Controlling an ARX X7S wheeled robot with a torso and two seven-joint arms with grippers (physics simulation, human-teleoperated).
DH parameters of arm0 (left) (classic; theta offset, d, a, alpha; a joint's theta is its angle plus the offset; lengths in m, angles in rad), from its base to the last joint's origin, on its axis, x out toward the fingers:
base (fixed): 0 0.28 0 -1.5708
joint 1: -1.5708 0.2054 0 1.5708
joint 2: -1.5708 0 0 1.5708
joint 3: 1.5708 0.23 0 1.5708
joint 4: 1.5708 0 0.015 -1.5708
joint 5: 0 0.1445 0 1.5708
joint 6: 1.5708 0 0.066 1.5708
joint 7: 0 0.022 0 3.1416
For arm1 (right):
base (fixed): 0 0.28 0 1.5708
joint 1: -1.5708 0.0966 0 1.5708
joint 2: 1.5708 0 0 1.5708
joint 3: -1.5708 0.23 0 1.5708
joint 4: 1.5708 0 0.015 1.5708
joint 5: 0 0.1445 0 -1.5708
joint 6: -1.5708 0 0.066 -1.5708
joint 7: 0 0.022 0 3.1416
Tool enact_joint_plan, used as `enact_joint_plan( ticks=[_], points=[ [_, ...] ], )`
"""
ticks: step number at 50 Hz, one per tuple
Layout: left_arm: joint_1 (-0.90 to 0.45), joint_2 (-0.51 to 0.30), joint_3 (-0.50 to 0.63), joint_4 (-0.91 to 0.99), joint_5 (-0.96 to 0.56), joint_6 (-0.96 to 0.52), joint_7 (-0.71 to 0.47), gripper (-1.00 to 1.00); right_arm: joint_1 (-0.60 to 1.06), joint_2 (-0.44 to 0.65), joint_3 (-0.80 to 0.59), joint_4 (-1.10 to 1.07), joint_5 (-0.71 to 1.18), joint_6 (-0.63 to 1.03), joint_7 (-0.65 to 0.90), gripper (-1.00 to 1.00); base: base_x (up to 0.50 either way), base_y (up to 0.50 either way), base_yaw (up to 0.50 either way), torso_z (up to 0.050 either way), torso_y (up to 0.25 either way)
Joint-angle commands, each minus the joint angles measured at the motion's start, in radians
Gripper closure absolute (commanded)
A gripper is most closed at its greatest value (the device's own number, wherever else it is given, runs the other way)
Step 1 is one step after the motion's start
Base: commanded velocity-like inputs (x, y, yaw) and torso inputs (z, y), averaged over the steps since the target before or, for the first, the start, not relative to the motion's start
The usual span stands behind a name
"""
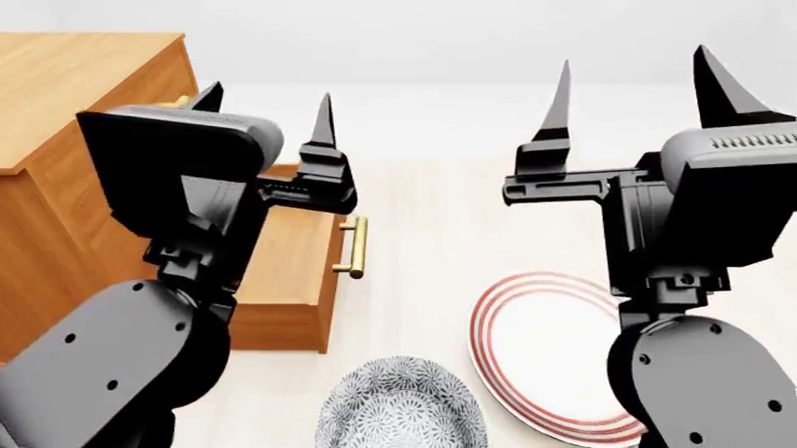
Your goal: Open the bottom drawer of the cabinet.
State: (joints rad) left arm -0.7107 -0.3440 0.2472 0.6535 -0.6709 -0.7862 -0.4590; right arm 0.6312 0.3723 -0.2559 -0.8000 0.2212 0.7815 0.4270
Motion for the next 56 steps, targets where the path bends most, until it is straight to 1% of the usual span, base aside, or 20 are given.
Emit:
enact_joint_plan(
  ticks=[1,4,7,12,15,18,22,26,35,48,50,55,56],
  points=[
    [-0.001,-0.015,0.007,0.084,0.072,0.081,-0.015,-1.0,0.071,0.02,-0.04,-0.103,-0.028,0.058,0.017,-1.0,0.0,0.0,0.0,0.0,0.0],
    [-0.004,-0.015,0.004,0.121,0.079,0.096,-0.023,-1.0,0.077,0.036,-0.081,-0.152,-0.06,0.071,0.033,-1.0,0.0,0.0,0.0,0.0,0.0],
    [-0.006,-0.021,0.017,0.164,0.119,0.118,-0.04,-1.0,0.072,0.053,-0.118,-0.201,-0.086,0.067,0.043,-1.0,0.0,0.0,0.0,0.0,0.0],
    [-0.012,-0.03,0.038,0.206,0.149,0.116,-0.056,-1.0,0.076,0.061,-0.125,-0.244,-0.077,0.071,0.048,-1.0,0.0,0.0,0.0,0.0,0.0],
    [-0.009,-0.031,0.033,0.217,0.146,0.121,-0.06,-1.0,0.083,0.081,-0.132,-0.246,-0.05,0.059,0.075,-1.0,0.0,0.0,0.0,0.0,0.0],
    [-0.002,-0.036,0.035,0.229,0.146,0.135,-0.054,-1.0,0.112,0.139,-0.162,-0.247,0.028,0.036,0.162,-1.0,0.0,0.0,0.0,0.0,0.0],
    [0.016,-0.042,0.034,0.25,0.156,0.159,-0.058,-1.0,0.201,0.265,-0.253,-0.246,0.196,-0.018,0.357,-1.0,0.0,0.0,0.0,0.0,0.0],
    [0.031,-0.048,0.034,0.264,0.158,0.178,-0.057,-1.0,0.238,0.305,-0.297,-0.243,0.249,-0.038,0.422,-1.0,0.0,0.0,0.0,0.0,0.0],
    [0.038,-0.053,0.049,0.257,0.167,0.189,-0.055,-1.0,0.234,0.319,-0.312,-0.224,0.251,-0.069,0.432,-1.0,0.0,0.0,0.0,0.0,0.0],
    [0.015,-0.058,0.044,0.262,0.146,0.167,-0.066,-1.0,0.264,0.321,-0.317,-0.224,0.274,-0.057,0.444,-1.0,0.0,0.0,0.0,0.0,0.0],
    [0.0,-0.058,0.044,0.263,0.141,0.157,-0.068,-1.0,0.277,0.321,-0.314,-0.222,0.282,-0.052,0.443,-1.0,0.0,0.0,0.0,0.0,0.0],
    [-0.103,-0.035,0.015,0.224,0.075,0.101,-0.069,-1.0,0.336,0.303,-0.266,-0.127,0.331,-0.08,0.393,-1.0,0.0,0.0,0.0,0.0,0.0],
    [-0.144,-0.027,0.006,0.208,0.054,0.08,-0.07,-1.0,0.355,0.297,-0.253,-0.105,0.341,-0.087,0.381,-1.0,0.0,0.0,0.0,0.0,0.0]
  ],
)
